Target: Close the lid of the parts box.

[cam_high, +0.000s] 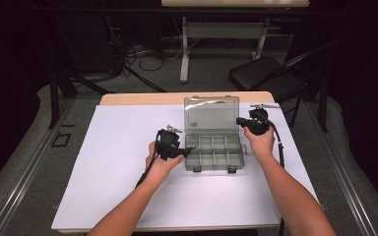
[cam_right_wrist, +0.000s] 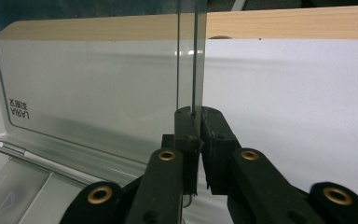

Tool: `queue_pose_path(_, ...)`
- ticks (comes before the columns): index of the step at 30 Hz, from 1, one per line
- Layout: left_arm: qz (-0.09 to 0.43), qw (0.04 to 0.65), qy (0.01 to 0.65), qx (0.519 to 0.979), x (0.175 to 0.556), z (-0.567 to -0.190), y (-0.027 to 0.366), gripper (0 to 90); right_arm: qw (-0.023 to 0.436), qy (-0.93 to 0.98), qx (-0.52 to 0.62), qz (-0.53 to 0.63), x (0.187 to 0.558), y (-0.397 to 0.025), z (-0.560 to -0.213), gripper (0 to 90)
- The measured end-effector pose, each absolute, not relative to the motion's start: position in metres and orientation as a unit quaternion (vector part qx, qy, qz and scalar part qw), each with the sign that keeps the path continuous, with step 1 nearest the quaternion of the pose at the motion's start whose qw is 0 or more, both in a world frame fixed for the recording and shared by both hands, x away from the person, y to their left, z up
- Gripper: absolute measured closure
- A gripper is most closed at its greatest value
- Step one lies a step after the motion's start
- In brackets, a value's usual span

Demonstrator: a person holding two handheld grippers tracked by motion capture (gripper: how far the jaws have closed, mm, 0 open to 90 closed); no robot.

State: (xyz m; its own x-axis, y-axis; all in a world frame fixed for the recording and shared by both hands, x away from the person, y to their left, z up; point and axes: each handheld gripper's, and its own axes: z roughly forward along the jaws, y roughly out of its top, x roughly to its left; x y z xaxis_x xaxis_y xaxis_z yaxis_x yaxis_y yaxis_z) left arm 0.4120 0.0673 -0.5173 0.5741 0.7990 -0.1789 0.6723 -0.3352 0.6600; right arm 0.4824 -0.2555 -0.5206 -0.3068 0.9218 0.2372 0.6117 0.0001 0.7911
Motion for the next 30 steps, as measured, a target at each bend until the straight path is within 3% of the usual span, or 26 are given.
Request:
queue_pose_path(14,0.127,0.371,0.47,0.791,0.452,-0.464,0.078,39.7,0.188,0.683,0.558,0.434,0.481,-0.255,-0.521,86.1)
queue_pose_path(30,0.153,0.363,0.479,0.785,0.486,-0.431,0.079,39.3,0.189,0.682,0.556,0.436,0.481,-0.255,-0.522,86.1)
